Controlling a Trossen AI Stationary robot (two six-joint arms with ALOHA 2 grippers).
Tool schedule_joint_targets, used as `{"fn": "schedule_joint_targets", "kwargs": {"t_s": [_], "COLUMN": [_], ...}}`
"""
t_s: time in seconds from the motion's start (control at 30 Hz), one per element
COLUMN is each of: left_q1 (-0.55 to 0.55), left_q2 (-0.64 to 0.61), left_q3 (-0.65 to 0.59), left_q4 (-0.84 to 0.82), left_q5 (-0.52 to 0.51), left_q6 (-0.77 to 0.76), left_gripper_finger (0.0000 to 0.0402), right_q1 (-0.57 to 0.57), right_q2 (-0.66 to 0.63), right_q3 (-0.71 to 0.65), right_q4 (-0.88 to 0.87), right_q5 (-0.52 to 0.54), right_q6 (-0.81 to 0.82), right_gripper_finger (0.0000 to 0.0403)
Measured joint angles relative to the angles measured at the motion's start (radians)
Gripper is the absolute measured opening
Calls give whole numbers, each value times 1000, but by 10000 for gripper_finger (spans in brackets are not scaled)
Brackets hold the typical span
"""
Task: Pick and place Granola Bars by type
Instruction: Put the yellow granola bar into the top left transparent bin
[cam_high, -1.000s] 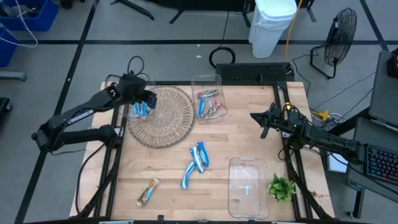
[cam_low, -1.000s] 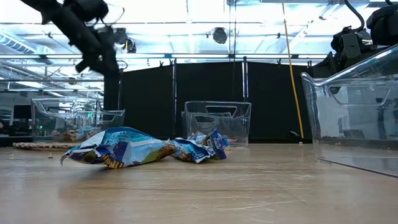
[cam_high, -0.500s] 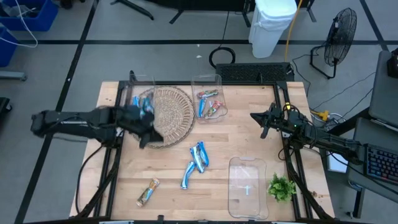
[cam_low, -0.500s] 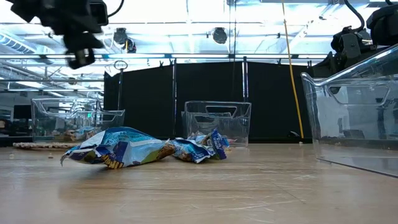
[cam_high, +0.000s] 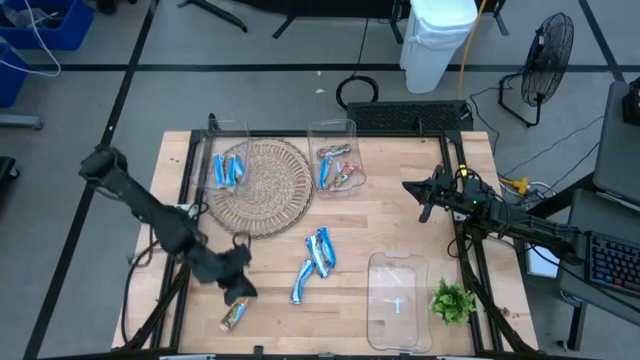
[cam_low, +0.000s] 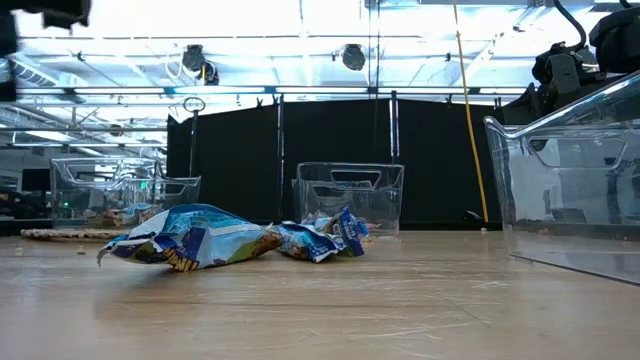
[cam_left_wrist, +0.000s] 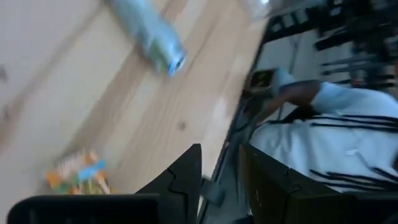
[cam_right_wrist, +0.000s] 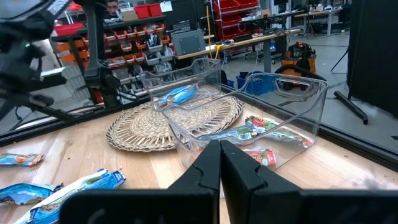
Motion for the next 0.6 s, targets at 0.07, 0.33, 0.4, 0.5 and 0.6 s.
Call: {"fn": "schedule_joint_targets", "kwargs": {"t_s": [0.07,0.33,0.4,0.5,0.6], "left_q1": [-28,-42,-42,-43,-51], "left_q2": [68,323,345,355,355], "left_q3": [12,49,50,50,51], "left_q4": [-1,-5,-5,-14,-49], "left_q5": [6,306,322,323,323], "left_q6": [-66,-291,-334,-386,-440], "left_gripper_finger": [110,10,10,8,5], "right_q1": [0,0,0,0,0], "right_q2": [0,0,0,0,0], "right_q3": [0,0,0,0,0], "right_q4": [0,0,0,0,0], "right_q5": [0,0,0,0,0], "right_q6": [0,0,0,0,0], "right_gripper_finger": [0,0,0,0,0]}}
